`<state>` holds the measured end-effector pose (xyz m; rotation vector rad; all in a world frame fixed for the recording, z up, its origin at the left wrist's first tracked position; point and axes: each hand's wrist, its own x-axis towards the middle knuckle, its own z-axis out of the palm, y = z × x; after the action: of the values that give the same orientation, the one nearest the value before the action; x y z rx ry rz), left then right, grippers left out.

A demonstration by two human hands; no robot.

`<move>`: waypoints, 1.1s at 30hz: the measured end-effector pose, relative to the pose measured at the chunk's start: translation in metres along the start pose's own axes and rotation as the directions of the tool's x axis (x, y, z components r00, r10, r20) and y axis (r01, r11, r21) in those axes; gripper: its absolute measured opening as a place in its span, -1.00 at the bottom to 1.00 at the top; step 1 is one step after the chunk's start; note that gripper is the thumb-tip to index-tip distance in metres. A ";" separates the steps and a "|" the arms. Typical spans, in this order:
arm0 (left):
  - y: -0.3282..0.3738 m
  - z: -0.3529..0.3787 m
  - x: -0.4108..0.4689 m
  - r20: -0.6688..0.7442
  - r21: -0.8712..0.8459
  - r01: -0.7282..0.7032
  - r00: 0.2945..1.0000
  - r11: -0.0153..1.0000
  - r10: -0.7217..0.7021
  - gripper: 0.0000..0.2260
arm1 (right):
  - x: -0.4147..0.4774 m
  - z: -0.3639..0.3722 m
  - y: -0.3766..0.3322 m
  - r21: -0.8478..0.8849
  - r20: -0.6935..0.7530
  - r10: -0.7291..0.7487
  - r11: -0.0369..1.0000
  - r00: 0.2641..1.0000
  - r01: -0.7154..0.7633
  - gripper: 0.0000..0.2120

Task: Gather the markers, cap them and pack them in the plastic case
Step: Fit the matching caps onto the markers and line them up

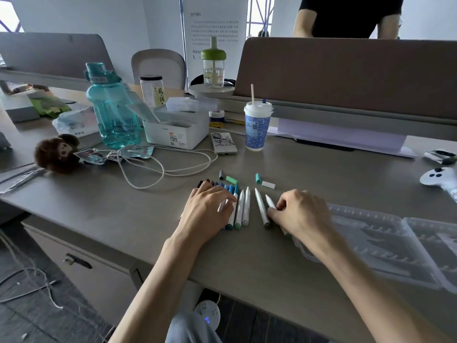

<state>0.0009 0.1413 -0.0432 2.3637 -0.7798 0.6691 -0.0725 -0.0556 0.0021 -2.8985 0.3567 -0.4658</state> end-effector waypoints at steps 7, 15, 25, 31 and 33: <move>0.002 -0.002 0.008 -0.011 -0.003 0.030 0.999 1.000 -0.030 -0.83 | 0.005 -0.005 0.012 0.573 0.090 0.126 0.805 0.988 -0.155 -0.72; 0.016 0.029 0.095 0.297 0.082 -0.116 0.951 0.990 0.086 -0.75 | 0.009 -0.024 0.027 0.858 0.153 0.197 0.460 0.968 -0.229 -0.75; 0.008 0.059 0.132 0.453 0.145 -0.179 0.887 0.973 0.096 -0.82 | 0.012 -0.036 0.035 0.926 0.132 0.233 0.317 0.964 -0.203 -0.79; 0.023 0.036 0.109 0.242 -0.333 0.109 0.970 0.937 -0.027 -0.85 | 0.013 -0.030 0.037 0.925 0.044 0.214 0.361 0.976 -0.120 -0.84; 0.035 0.018 0.095 0.205 -0.507 0.123 0.978 0.853 -0.019 -0.84 | 0.012 -0.029 0.035 0.923 -0.056 0.193 0.384 0.980 -0.022 -0.89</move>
<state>0.0503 0.0705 0.0127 1.9573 -0.8265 0.1586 -0.0787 -0.0965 0.0252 -1.6994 0.1922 -0.6114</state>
